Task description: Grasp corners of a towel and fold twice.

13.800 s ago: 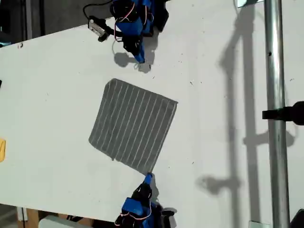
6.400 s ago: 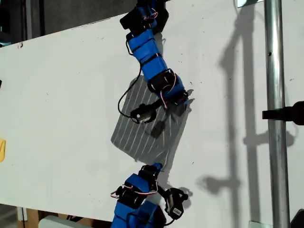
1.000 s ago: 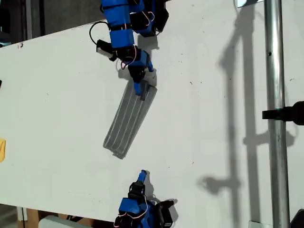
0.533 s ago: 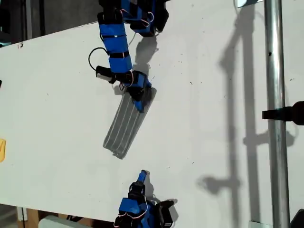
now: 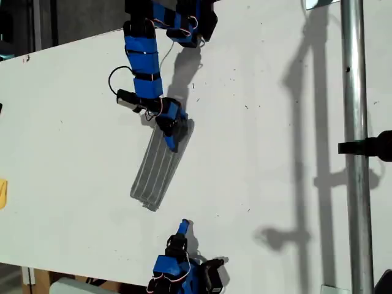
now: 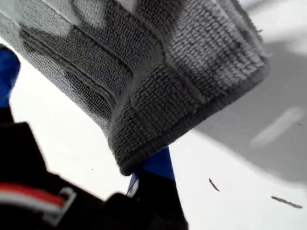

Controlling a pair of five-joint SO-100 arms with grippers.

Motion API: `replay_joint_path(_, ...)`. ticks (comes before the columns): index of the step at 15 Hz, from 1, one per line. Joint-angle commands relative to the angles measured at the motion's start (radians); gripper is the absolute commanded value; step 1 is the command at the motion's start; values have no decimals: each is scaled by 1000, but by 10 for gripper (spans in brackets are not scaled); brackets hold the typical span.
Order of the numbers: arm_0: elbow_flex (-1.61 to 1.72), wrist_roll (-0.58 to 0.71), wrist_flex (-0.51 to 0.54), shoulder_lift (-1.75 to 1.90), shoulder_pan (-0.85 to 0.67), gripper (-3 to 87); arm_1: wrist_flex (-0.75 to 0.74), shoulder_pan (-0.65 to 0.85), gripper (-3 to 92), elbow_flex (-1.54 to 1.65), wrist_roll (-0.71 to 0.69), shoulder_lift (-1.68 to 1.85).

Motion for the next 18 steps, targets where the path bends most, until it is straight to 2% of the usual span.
replay_joint_path(1, 12, 12, 5, 5, -11, -21, 35, 29, 522, 77, 91, 89)
replay_joint_path(3, 12, 12, 5, 5, 0, -21, 38, 46, 510, 187, 150, 183)
replay_joint_path(4, 12, 12, 5, 5, 3, -21, 51, 51, 473, 221, 175, 215)
replay_joint_path(7, 12, 17, 6, 5, 5, -21, 109, 55, 457, 244, 183, 250)
replay_joint_path(10, 11, 26, 8, 5, 3, -20, 63, 61, 447, 179, 138, 179)
replay_joint_path(15, 11, 28, 9, 5, 20, -20, 156, 92, 434, -155, 31, -86)
replay_joint_path(18, 11, 28, 9, 5, 18, -20, 196, 112, 333, -262, -63, -163)
